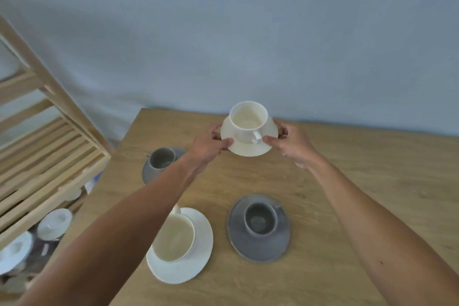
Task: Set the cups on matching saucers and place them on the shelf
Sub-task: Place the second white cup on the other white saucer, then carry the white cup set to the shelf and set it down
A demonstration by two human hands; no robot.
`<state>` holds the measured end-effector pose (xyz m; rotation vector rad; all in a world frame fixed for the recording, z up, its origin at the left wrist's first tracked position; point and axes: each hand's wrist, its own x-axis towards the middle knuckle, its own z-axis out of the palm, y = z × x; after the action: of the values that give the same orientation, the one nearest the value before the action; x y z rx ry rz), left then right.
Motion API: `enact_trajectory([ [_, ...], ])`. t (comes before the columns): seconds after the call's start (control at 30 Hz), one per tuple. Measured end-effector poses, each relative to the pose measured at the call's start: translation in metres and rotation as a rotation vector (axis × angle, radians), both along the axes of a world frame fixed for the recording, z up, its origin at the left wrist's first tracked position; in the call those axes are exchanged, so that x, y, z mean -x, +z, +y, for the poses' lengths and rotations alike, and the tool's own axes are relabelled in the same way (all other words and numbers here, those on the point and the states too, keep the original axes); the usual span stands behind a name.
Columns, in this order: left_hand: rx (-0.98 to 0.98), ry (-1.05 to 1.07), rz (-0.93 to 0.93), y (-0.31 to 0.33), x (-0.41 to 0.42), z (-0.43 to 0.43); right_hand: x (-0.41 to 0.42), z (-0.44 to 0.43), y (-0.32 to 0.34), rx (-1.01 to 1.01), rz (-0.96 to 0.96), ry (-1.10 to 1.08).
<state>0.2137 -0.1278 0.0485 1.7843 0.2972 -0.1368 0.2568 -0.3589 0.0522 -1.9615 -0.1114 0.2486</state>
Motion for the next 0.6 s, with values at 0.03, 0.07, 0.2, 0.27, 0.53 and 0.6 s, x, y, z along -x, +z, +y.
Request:
enact_trajectory([
  [0.03, -0.010, 0.019, -0.013, 0.005, 0.005, 0.007, 0.001, 0.007, 0.005, -0.005, -0.005, 0.015],
  [0.07, -0.013, 0.040, -0.025, 0.011, 0.010, 0.013, 0.003, 0.015, 0.010, -0.010, -0.004, 0.028],
  [0.2, 0.022, 0.127, -0.014, 0.026, 0.035, 0.045, 0.013, 0.051, 0.026, -0.039, -0.020, 0.096],
  [0.27, 0.036, 0.171, -0.015, 0.032, 0.050, 0.063, 0.020, 0.070, 0.034, -0.038, -0.027, 0.151],
  [0.53, -0.042, 0.324, -0.113, 0.043, 0.134, 0.150, 0.054, 0.178, 0.041, -0.034, -0.046, 0.367],
  [0.6, -0.059, 0.376, -0.121, 0.042, 0.154, 0.176, 0.063, 0.211, 0.038, -0.023, -0.052, 0.427],
])
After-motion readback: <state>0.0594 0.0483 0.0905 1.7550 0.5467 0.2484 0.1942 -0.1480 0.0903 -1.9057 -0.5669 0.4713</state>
